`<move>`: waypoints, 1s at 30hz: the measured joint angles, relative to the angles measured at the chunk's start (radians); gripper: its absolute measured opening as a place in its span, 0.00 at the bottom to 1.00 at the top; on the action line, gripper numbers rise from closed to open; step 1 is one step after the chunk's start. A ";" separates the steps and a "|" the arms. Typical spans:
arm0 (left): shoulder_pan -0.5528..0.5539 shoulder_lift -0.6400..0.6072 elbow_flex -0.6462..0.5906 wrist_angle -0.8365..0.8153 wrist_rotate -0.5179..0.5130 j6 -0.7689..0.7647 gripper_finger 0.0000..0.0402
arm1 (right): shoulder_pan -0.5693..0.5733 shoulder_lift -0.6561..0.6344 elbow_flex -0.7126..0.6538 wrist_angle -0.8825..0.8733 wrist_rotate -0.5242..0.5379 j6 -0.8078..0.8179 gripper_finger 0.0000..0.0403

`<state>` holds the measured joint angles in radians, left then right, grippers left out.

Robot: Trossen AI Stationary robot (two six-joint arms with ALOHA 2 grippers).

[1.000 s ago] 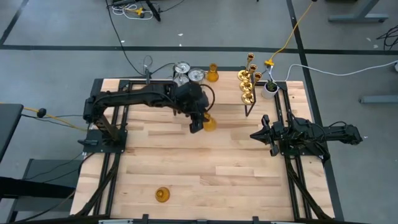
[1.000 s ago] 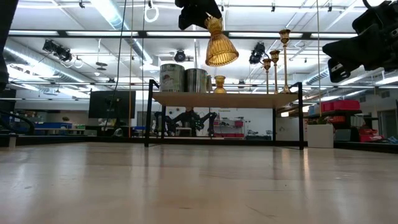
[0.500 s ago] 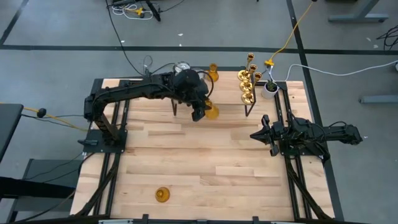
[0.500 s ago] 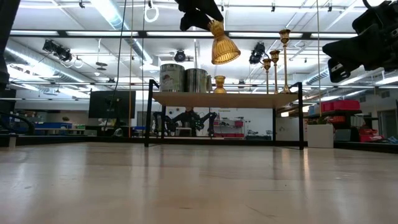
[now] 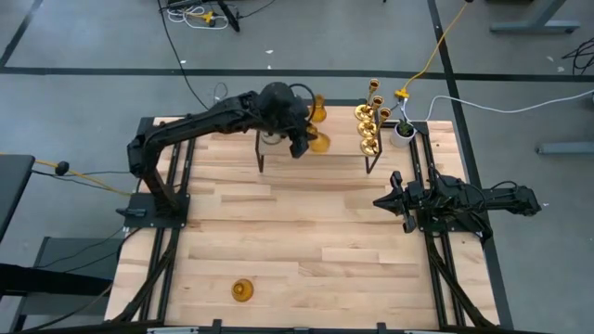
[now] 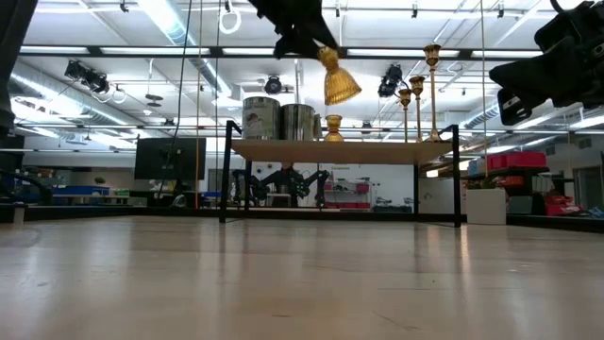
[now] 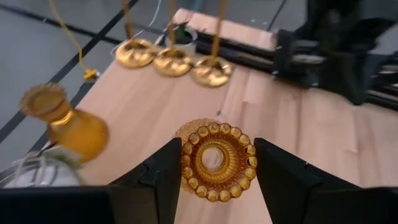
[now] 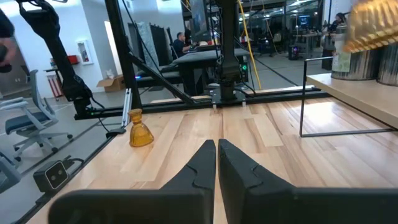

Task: Pick & Place candle stick holders
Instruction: Put the top orange glass candle holder on the shelf aligned with the other orange glass candle holder

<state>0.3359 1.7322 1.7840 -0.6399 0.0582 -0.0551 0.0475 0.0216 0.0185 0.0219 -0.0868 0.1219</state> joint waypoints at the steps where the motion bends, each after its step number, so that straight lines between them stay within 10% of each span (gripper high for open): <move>1: 0.009 0.006 0.000 -0.002 0.000 0.000 0.46 | 0.000 0.000 0.000 0.000 0.000 0.000 0.05; 30: 0.050 0.121 -0.001 0.032 -0.009 0.143 0.47 | 0.000 0.000 0.000 0.000 0.000 0.000 0.05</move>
<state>0.3855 1.8530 1.7828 -0.6081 0.0495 0.0879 0.0476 0.0219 0.0184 0.0219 -0.0868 0.1215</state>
